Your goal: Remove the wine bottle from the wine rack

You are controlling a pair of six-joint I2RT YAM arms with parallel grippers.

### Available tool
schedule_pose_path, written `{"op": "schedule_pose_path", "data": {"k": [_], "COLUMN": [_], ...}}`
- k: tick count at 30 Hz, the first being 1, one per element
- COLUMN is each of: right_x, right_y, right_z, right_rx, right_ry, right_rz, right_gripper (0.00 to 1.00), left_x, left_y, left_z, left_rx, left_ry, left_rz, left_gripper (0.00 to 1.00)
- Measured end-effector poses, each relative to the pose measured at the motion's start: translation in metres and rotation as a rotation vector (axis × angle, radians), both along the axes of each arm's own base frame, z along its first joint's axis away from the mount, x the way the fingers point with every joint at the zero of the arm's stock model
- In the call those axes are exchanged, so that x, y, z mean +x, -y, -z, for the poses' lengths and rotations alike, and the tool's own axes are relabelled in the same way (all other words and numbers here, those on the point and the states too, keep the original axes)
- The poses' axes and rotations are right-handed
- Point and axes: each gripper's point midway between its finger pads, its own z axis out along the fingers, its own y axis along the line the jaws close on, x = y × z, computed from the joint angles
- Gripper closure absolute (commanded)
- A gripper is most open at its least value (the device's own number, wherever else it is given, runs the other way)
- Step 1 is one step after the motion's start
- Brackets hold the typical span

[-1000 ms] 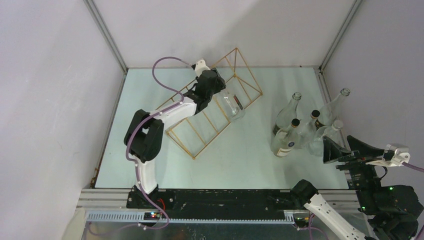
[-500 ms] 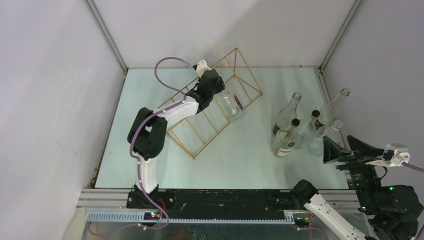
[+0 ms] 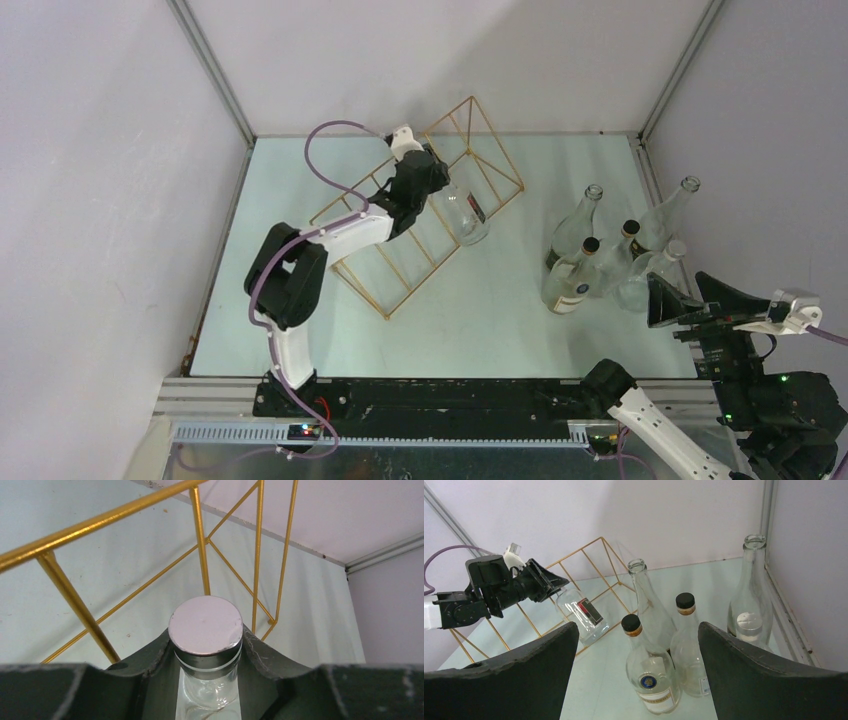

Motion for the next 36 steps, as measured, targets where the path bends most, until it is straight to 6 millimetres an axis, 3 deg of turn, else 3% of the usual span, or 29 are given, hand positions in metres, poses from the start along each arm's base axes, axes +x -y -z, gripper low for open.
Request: {"op": "schedule_pose_path", "data": {"k": [7,18,27,36], "right_x": [-0.001,-0.001,-0.001,0.0], "right_y": [0.001,0.001,0.001,-0.001], "right_z": [0.0,0.002,0.002,0.004], "right_rx": [0.005,0.011,0.017,0.013], "right_ry": [0.003,-0.005,-0.007,-0.012], "right_rz": [0.001,0.0,-0.002,-0.004], "right_gripper": [0.08,0.08,0.08,0.08], "left_x": [-0.027,-0.068,-0.116,-0.146], "left_y": [0.015,0.055,0.097,0.121], "left_z": [-0.017,-0.034,-0.037,-0.029], "left_rx": [0.089,0.306,0.455,0.528], "left_ry": [0.056,0.162,0.219,0.232], "left_rz": [0.035,0.12,0.237,0.328], "left_gripper": [1.0,1.0,1.0,1.0]}}
